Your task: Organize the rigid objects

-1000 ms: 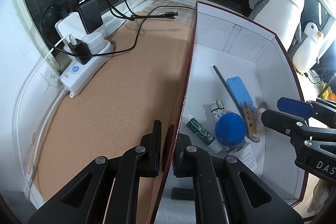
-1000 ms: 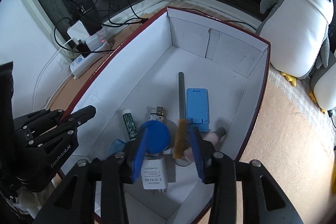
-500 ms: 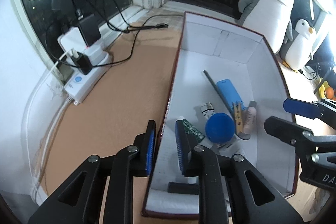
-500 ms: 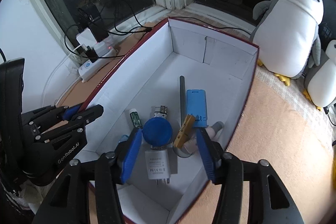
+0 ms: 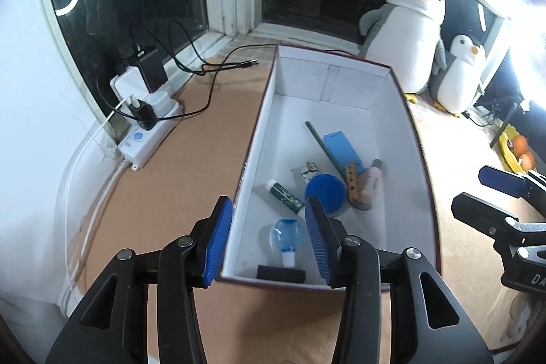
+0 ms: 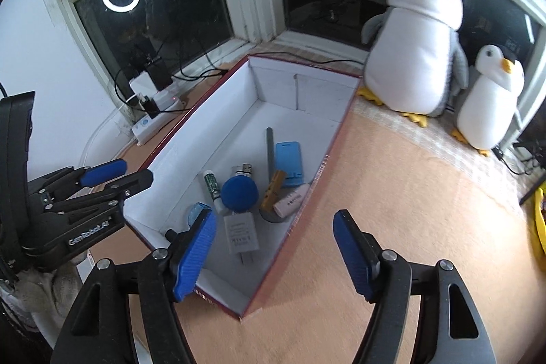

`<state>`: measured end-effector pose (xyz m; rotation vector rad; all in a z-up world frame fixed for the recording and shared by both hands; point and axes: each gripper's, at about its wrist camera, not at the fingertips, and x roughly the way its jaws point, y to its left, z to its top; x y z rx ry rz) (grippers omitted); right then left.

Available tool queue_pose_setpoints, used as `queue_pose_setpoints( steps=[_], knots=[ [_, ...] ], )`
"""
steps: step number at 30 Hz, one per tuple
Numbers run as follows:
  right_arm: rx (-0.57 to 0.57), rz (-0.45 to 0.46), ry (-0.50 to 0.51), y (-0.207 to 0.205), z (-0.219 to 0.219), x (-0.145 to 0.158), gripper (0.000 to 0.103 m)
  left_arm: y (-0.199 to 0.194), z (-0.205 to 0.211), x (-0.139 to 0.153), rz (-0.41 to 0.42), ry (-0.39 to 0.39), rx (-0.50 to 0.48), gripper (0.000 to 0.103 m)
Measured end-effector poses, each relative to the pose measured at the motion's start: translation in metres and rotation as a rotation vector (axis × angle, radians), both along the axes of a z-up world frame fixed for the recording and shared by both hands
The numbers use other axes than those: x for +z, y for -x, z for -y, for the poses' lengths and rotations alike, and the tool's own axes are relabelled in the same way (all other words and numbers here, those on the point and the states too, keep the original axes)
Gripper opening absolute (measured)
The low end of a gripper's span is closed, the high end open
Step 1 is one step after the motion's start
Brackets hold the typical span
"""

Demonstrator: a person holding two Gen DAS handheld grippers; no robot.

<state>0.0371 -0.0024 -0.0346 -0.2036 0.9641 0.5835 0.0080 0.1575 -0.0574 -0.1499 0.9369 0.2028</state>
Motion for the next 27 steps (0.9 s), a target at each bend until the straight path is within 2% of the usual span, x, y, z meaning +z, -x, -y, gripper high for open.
queue_pose_setpoints(
  steps=[2, 5, 11, 16, 27],
  knots=[
    [-0.019, 0.017, -0.001, 0.007, 0.010, 0.003, 0.069, 0.007, 0.006, 0.005, 0.007, 0.004, -0.010, 0.044],
    [-0.047, 0.039, 0.005, 0.017, 0.021, 0.007, 0.069, 0.016, 0.015, 0.013, 0.018, 0.009, -0.027, 0.054],
    [-0.098, 0.087, 0.004, 0.037, 0.046, 0.019, 0.072, 0.029, 0.028, 0.028, 0.045, 0.001, -0.043, 0.055],
    [-0.124, 0.111, 0.003, 0.050, 0.059, 0.024, 0.074, 0.038, 0.033, 0.037, 0.068, -0.006, -0.044, 0.062],
    [-0.143, 0.149, -0.001, 0.060, 0.067, 0.035, 0.074, 0.045, 0.043, 0.046, 0.089, -0.020, -0.062, 0.062]
  ],
)
